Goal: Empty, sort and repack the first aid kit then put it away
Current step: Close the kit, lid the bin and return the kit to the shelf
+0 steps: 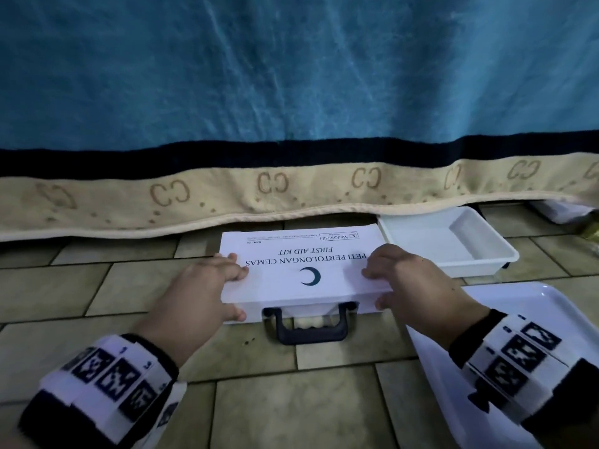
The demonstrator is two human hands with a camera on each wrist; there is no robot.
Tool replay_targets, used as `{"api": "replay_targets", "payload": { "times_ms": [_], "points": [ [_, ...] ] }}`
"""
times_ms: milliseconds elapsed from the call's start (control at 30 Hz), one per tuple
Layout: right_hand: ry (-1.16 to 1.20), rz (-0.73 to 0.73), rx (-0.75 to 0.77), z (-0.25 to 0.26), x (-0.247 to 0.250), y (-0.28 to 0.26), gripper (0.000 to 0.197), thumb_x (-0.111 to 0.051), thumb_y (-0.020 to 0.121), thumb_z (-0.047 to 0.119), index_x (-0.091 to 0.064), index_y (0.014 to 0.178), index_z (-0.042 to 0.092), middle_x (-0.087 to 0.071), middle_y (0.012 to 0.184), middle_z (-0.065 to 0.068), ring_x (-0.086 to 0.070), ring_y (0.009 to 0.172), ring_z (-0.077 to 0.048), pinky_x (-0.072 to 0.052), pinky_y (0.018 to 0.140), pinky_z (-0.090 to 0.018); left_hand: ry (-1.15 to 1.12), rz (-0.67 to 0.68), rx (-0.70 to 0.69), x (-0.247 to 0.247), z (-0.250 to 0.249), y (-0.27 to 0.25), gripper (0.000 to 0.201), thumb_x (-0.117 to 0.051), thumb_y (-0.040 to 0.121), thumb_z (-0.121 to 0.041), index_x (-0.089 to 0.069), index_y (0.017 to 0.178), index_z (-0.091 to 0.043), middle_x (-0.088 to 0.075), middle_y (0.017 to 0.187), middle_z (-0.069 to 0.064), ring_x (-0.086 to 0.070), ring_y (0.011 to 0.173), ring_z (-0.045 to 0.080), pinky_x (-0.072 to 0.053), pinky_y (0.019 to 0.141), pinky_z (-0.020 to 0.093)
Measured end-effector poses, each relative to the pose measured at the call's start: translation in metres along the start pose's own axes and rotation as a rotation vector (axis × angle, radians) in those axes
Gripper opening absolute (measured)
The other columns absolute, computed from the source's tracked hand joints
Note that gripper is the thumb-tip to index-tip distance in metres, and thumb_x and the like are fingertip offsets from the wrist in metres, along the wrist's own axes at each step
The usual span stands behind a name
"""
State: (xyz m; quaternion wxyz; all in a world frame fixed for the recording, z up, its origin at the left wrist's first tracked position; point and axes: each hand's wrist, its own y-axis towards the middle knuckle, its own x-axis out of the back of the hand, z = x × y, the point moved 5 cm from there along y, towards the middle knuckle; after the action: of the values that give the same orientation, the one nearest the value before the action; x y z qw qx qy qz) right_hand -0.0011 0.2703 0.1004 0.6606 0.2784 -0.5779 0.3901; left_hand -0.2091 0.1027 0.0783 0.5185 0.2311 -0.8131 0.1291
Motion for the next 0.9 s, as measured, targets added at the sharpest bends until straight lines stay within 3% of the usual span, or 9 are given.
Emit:
{"api": "replay_targets", "payload": {
  "times_ms": [133,267,433,500,600,633,700,800,900],
  "points": [
    [-0.120,0.003,0.004,0.011,-0.002,-0.001,0.046,-0.066,0.073,0.006,-0.051,0.115,0.017,-0.049,0.116,-0.003,-0.055,0.103,-0.029,-0.047,0.081,-0.034,0.022,-0.047,-0.007,0.000,-0.002,-0.003,0.067,-0.086,0.062,-0.016,-0.061,0.124,-0.020,-0.046,0.143,-0.003,-0.039,0.133,0.007,-0.020,0.095,0.007],
    [-0.151,-0.052,-0.026,0.015,-0.006,-0.005,0.040,-0.061,0.075,0.006,-0.050,0.112,0.017,-0.052,0.107,-0.004,-0.057,0.095,-0.031,-0.045,0.072,-0.033,0.059,-0.058,-0.003,0.001,-0.011,-0.007,0.064,-0.083,0.066,-0.015,-0.059,0.125,-0.018,-0.046,0.144,0.000,-0.040,0.132,0.009,-0.025,0.098,0.011],
    [-0.150,-0.057,-0.021,0.012,-0.009,-0.007,0.044,-0.061,0.078,0.006,-0.045,0.118,0.017,-0.048,0.117,-0.003,-0.053,0.104,-0.027,-0.032,0.072,-0.027,0.124,-0.047,0.009,0.002,-0.018,-0.015,0.059,-0.077,0.072,-0.015,-0.054,0.127,-0.015,-0.043,0.145,0.002,-0.043,0.131,0.016,-0.030,0.104,0.020],
    [-0.100,-0.009,0.000,0.007,-0.009,-0.011,0.055,-0.069,0.076,0.012,-0.043,0.124,0.018,-0.046,0.126,0.000,-0.051,0.111,-0.024,-0.034,0.077,-0.024,0.123,-0.051,0.042,0.004,-0.022,-0.018,0.058,-0.077,0.072,-0.015,-0.055,0.125,-0.014,-0.049,0.139,0.003,-0.049,0.123,0.018,-0.035,0.098,0.022],
    [0.023,0.063,0.061,-0.011,-0.003,-0.022,0.073,-0.075,0.074,0.022,-0.039,0.138,0.027,-0.035,0.147,0.006,-0.039,0.131,-0.016,-0.037,0.103,-0.028,0.136,-0.021,0.120,0.008,-0.027,-0.019,0.056,-0.077,0.072,-0.017,-0.054,0.123,-0.016,-0.051,0.133,0.002,-0.052,0.116,0.021,-0.038,0.090,0.025],
    [0.023,0.071,0.070,-0.022,0.000,-0.027,0.073,-0.073,0.076,0.025,-0.037,0.140,0.030,-0.032,0.150,0.008,-0.035,0.135,-0.013,-0.035,0.107,-0.031,0.155,0.002,0.146,0.008,-0.032,-0.018,0.055,-0.077,0.072,-0.022,-0.053,0.122,-0.017,-0.052,0.130,0.002,-0.053,0.113,0.020,-0.039,0.086,0.026],
    [-0.006,0.019,0.022,-0.052,0.011,-0.035,0.061,-0.067,0.081,0.029,-0.042,0.137,0.031,-0.041,0.144,0.005,-0.042,0.130,-0.015,-0.037,0.104,-0.034,0.195,0.021,0.174,0.012,-0.044,-0.017,0.052,-0.076,0.073,-0.037,-0.054,0.118,-0.021,-0.053,0.125,-0.001,-0.054,0.106,0.018,-0.040,0.079,0.026],
    [-0.218,-0.029,-0.141,-0.117,0.031,-0.044,0.029,-0.052,0.090,0.028,-0.059,0.118,0.031,-0.057,0.126,0.006,-0.054,0.115,-0.018,-0.041,0.092,-0.029,0.139,-0.089,0.048,0.014,-0.099,-0.009,0.040,-0.069,0.079,-0.043,-0.056,0.113,-0.026,-0.051,0.127,-0.008,-0.050,0.110,0.014,-0.036,0.080,0.024],
    [-0.347,0.083,-0.233,-0.181,0.034,-0.045,0.030,-0.042,0.093,0.024,-0.062,0.113,0.035,-0.061,0.120,0.008,-0.058,0.107,-0.018,-0.046,0.086,-0.029,0.027,-0.035,-0.195,-0.007,-0.177,0.003,0.022,-0.059,0.087,-0.041,-0.059,0.107,-0.032,-0.041,0.136,-0.018,-0.040,0.125,0.005,-0.030,0.095,0.020]
  ]
}}
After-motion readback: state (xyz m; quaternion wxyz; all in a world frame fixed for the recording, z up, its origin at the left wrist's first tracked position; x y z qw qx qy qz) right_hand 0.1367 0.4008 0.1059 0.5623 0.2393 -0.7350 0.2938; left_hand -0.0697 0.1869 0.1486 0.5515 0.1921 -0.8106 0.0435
